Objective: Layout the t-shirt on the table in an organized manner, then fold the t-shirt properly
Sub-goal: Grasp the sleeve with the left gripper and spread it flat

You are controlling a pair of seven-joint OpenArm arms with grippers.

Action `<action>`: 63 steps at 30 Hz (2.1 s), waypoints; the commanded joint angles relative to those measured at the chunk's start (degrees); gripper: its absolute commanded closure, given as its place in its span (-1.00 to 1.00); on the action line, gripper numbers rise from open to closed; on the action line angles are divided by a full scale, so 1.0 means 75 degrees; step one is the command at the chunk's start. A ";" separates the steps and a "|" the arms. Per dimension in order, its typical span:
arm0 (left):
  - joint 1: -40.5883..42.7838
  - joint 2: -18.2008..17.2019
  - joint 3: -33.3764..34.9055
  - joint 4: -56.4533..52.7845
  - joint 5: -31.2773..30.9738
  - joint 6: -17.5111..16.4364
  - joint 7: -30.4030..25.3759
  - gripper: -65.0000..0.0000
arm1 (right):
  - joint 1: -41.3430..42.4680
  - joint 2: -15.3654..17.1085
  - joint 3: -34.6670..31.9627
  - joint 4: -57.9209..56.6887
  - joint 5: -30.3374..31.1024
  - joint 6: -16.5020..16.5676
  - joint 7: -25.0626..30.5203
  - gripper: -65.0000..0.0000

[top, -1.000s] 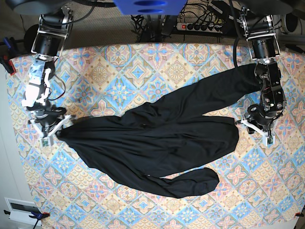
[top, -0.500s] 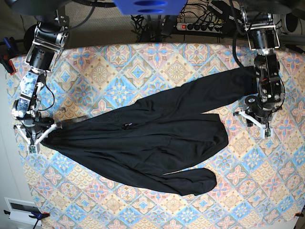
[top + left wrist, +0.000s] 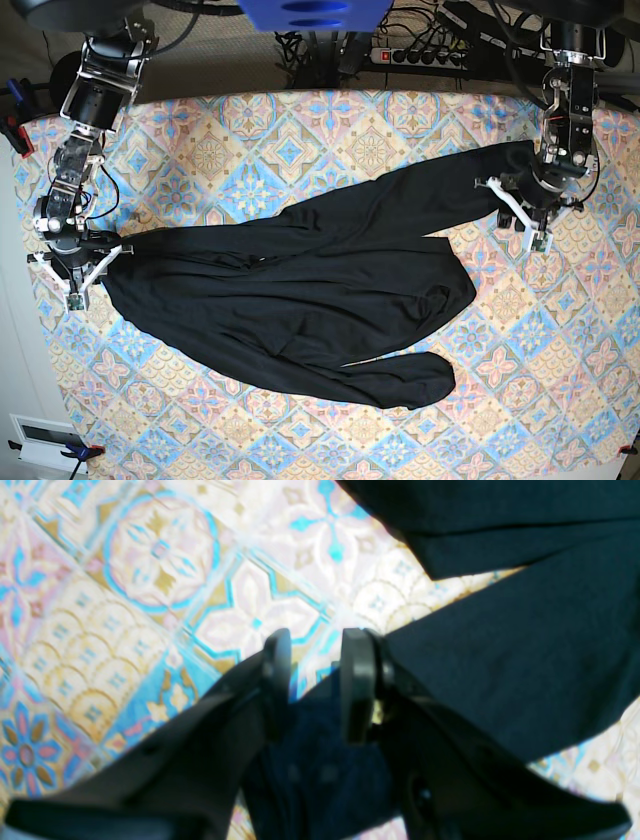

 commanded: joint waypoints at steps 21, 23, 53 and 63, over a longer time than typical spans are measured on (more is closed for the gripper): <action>-0.1009 0.0500 0.4559 -0.0419 0.0037 0.0020 -0.0091 1.00 | -0.1397 -0.0226 0.0014 0.1692 0.1136 -0.0019 0.0176 0.51; -0.0786 0.0477 0.4817 0.0015 0.0072 0.0020 -0.0091 1.00 | -0.1479 -0.0250 0.0003 0.1727 0.1136 -0.0019 0.0176 0.51; 0.0820 -0.0274 0.1617 0.1339 0.0095 0.0043 -0.0091 1.00 | -0.1514 0.0290 -0.3807 0.1329 0.0057 0.0110 0.0282 0.02; 0.0784 -0.0262 0.1582 0.1339 0.0084 0.0043 -0.0091 1.00 | -0.1467 0.0313 -0.4217 0.0133 -0.0939 0.0110 0.1114 -0.01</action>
